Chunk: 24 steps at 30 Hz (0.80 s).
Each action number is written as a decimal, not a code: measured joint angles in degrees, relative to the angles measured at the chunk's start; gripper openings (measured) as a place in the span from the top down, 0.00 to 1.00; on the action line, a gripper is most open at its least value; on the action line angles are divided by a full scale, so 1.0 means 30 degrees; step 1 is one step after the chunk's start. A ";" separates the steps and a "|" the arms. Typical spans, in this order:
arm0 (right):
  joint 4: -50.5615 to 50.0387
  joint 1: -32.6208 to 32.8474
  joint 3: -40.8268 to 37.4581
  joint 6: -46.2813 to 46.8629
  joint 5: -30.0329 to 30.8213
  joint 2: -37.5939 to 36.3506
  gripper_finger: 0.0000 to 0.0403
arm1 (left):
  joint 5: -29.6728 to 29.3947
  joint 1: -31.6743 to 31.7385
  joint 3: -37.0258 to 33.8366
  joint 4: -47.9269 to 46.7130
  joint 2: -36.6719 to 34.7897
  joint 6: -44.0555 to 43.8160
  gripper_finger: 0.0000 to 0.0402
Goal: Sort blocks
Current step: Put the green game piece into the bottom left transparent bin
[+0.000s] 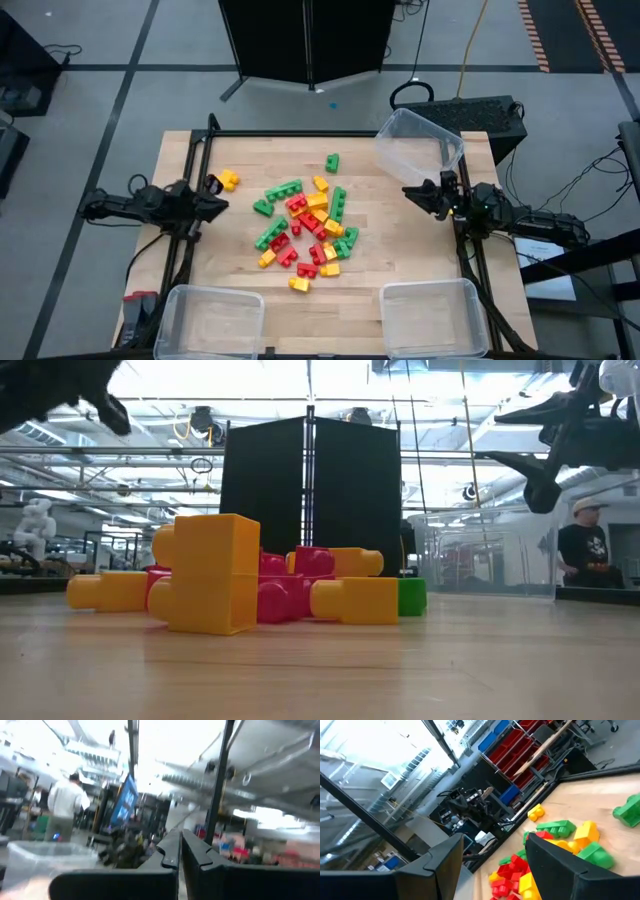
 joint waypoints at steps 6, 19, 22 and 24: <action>0.1653 -0.0001 0.0000 0.1096 -0.0759 0.0007 0.48 | -0.0482 -0.0189 0.4163 -0.1132 0.1154 -0.0416 1.00; 0.4284 -0.0005 0.0007 0.1109 -0.0967 0.0003 0.48 | -0.7032 -0.0175 1.9466 -1.2247 1.2088 0.4978 1.00; 0.4285 -0.0007 0.0007 0.0885 -0.1109 0.0007 0.48 | -1.3350 -0.0157 2.2116 -1.9213 1.3584 0.1769 1.00; 0.4253 0.0000 0.0007 0.0460 -0.1276 0.0002 0.48 | -1.5466 -0.0043 2.3106 -2.2903 1.4263 -0.0550 1.00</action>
